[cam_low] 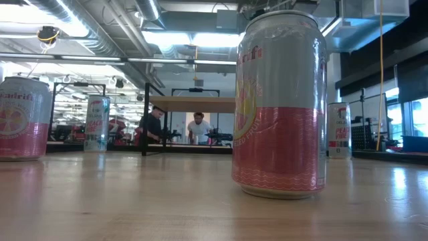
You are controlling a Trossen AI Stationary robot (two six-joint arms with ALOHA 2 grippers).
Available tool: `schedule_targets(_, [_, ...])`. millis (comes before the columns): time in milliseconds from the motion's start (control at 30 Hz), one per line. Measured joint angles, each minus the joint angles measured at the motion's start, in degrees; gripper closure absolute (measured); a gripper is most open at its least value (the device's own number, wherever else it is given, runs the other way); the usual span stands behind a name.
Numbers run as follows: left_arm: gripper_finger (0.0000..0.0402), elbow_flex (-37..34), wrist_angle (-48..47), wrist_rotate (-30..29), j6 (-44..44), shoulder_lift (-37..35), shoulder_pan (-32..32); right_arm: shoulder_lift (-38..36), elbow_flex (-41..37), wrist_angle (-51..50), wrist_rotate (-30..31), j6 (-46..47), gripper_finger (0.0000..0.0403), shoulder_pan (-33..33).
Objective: Place canned beverage on shelf
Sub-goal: Put the red soda can on the shelf aligned with the other red soda can
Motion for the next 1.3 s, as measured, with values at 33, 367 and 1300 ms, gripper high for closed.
schedule_targets(33, [0.0111,-0.5,0.3,-0.1,0.1,0.0,0.0,0.0,0.0,0.0,0.0,0.1,0.001,0.0])
schedule_targets(367, [0.0111,-6.2,8.4,-0.2,0.3,-0.2,0.0,0.0,0.0,0.0,2.5,0.1,0.001,0.0])
schedule_targets(1300, [0.0059,-7.3,11.3,-3.5,0.4,0.5,0.1,0.0,0.0,0.0,3.0,0.1,0.001,0.0])
